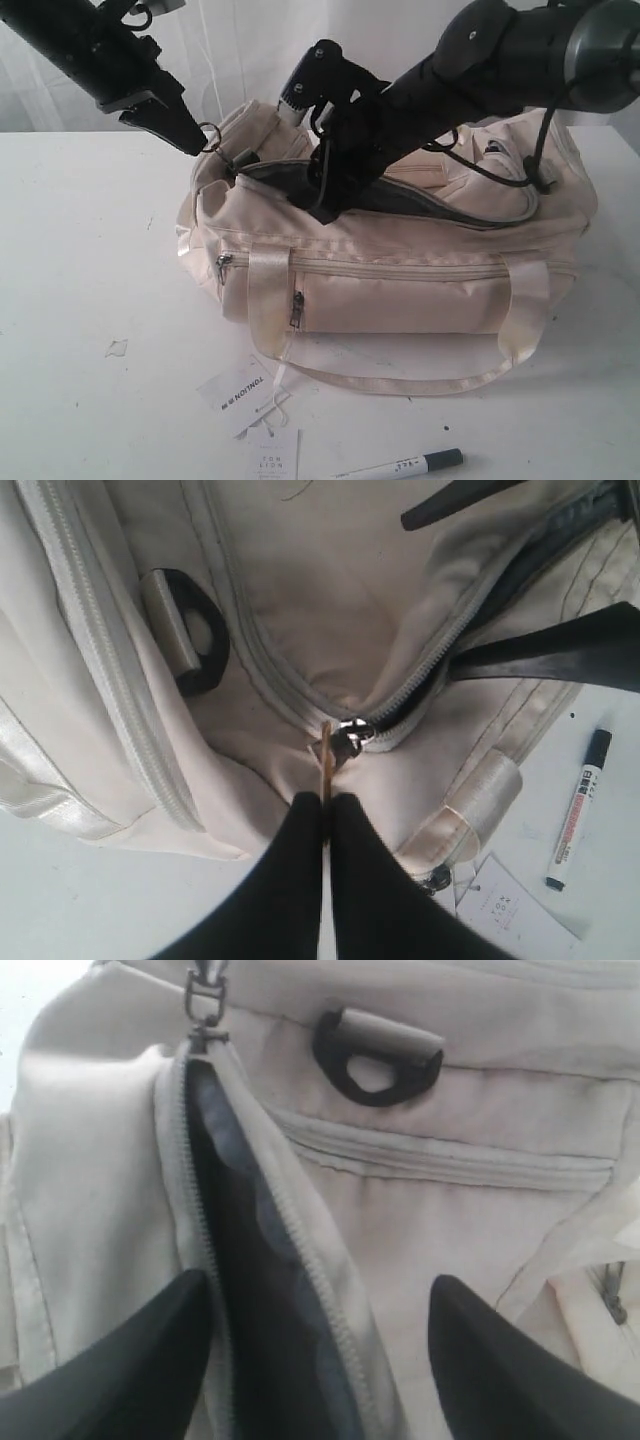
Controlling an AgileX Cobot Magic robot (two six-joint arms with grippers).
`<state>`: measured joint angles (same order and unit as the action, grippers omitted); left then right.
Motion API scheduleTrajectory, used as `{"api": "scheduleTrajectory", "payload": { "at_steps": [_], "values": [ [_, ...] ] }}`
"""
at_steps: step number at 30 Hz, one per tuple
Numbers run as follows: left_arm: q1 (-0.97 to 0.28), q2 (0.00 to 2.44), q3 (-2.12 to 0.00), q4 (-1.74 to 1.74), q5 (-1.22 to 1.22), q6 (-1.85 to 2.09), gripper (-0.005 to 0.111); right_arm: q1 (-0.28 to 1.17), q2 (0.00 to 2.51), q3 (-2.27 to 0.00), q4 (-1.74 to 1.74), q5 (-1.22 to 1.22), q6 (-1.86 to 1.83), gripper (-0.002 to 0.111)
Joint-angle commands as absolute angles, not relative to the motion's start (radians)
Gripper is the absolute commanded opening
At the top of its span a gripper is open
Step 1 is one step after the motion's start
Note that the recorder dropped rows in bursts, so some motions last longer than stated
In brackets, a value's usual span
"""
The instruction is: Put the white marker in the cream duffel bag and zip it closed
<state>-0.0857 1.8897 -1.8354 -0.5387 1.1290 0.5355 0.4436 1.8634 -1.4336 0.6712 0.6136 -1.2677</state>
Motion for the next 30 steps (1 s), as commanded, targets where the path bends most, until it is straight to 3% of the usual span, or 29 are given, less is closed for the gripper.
{"api": "scheduleTrajectory", "payload": {
  "at_steps": [1,13,15,17,18,20,27,30],
  "values": [
    [-0.081,1.868,-1.834,-0.561,1.221,0.535,0.000,0.475,1.827,-1.443,0.688,0.658,-1.275,0.060],
    [-0.081,1.868,-1.834,-0.575,1.221,0.531,0.000,0.504,1.873,-1.443,0.677,0.644,-1.141,0.059],
    [-0.081,1.868,-1.834,-0.575,1.221,0.531,0.000,0.504,1.873,-1.443,0.677,0.644,-1.102,0.053],
    [-0.081,1.868,-1.834,-0.575,1.221,0.531,0.000,0.504,1.873,-1.443,0.677,0.664,-1.087,0.032],
    [-0.081,1.868,-1.834,-0.575,1.221,0.531,0.000,0.504,1.873,-1.443,0.677,0.698,-1.074,0.015],
    [-0.081,1.868,-1.834,-0.575,1.221,0.531,0.000,0.504,1.873,-1.443,0.677,0.747,-1.063,0.000],
    [-0.081,1.868,-1.834,-0.575,1.221,0.531,0.000,0.513,1.873,-1.443,0.664,1.024,-1.010,0.000],
    [-0.081,1.884,-1.834,-0.575,1.094,0.531,0.000,0.520,1.873,-1.443,0.620,1.072,-0.947,0.000]
  ]
}}
